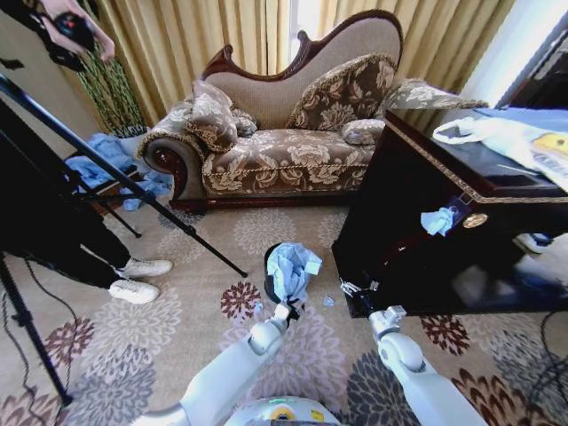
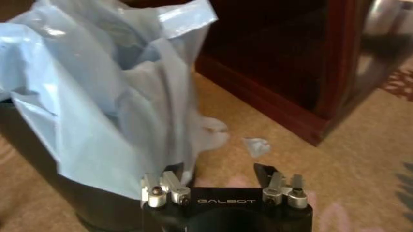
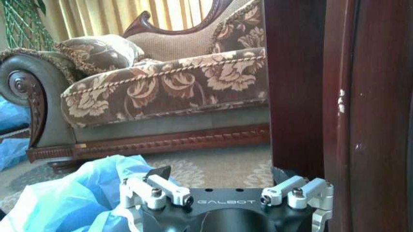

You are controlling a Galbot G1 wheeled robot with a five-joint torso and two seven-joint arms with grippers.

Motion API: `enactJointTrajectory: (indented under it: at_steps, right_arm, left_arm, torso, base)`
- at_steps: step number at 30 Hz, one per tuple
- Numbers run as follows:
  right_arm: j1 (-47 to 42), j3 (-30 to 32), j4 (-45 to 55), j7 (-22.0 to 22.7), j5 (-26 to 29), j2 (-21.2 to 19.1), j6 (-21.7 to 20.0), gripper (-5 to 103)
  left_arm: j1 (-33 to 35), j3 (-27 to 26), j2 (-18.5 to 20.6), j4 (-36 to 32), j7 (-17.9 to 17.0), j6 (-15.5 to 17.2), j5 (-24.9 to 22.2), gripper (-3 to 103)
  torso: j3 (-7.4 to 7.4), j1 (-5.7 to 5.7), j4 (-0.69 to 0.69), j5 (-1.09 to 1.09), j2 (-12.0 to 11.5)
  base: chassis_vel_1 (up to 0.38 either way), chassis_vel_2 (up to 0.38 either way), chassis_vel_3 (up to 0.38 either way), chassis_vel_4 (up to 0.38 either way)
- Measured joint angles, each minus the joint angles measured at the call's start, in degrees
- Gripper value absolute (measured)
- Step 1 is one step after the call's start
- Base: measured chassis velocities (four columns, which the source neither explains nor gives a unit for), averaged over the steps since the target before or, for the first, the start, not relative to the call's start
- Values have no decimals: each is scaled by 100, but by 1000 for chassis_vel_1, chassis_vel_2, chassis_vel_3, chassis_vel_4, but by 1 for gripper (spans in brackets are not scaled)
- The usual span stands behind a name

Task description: Place a garbage bag over the trash bin.

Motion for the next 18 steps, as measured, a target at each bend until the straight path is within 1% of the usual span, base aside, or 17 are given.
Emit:
enactJointTrajectory:
  at_steps: [2,3,4,5,6,7,8,10,11,13,14,15,17,18]
  right_arm:
    - [-6,4,12,-2,1,-14,6,100]
    - [-8,8,17,-2,2,-20,8,100]
    - [-8,14,24,-2,3,-25,11,100]
    - [-8,14,24,-2,3,-25,11,100]
    - [-8,25,33,-2,7,-32,13,100]
    - [-9,54,47,-2,18,-42,15,100]
    - [-9,54,47,-2,18,-42,15,100]
    - [-29,111,76,1,28,-51,18,100]
    - [-57,160,102,10,29,-52,23,100]
    - [-115,269,165,51,31,-47,31,100]
    - [-115,269,165,51,31,-47,31,100]
    - [-130,302,176,63,35,-37,31,100]
    - [-146,351,184,83,35,-1,39,100]
    - [-146,351,184,83,35,-1,39,100]
  left_arm:
    - [64,76,61,-174,33,-15,-38,88]
    - [91,112,101,-294,37,-3,-91,88]
    - [122,143,154,-450,29,31,-175,92]
    - [122,143,154,-450,29,31,-175,92]
    - [150,156,202,-599,20,36,-288,97]
    - [186,162,290,-858,5,49,-488,99]
    - [186,162,290,-858,5,49,-488,99]
    - [214,139,447,-1272,37,30,-774,100]
    - [229,42,566,-1572,38,8,-1010,100]
    - [298,-348,762,-2142,-230,25,-1500,100]
    - [298,-348,762,-2142,-230,25,-1500,100]
    - [343,-556,819,-2331,-393,99,-1686,100]
    - [480,-1188,952,-2795,-1051,449,-2240,100]
    - [480,-1188,952,-2795,-1051,449,-2240,100]
  torso:
    - [0,0,0,0,0]
    - [0,0,0,0,0]
    - [0,0,0,0,0]
    - [0,0,0,0,0]
    - [0,0,0,0,0]
    - [0,0,0,0,0]
    - [0,0,0,0,0]
    - [0,0,1,0,0]
    - [0,0,-1,-1,0]
    - [0,0,0,-1,0]
    - [0,0,0,-1,0]
    - [0,0,-2,-1,0]
    - [0,0,1,2,0]
    - [0,0,1,2,0]
  base:
    - [0,0,0,0]
    - [0,0,0,0]
    - [0,0,0,0]
    - [0,0,0,0]
    - [0,0,0,0]
    - [0,0,0,0]
    - [0,0,0,0]
    - [0,0,0,0]
    - [0,0,0,0]
    - [0,0,0,0]
    - [0,0,0,0]
    - [0,0,0,0]
    - [0,0,0,0]
    - [0,0,0,0]
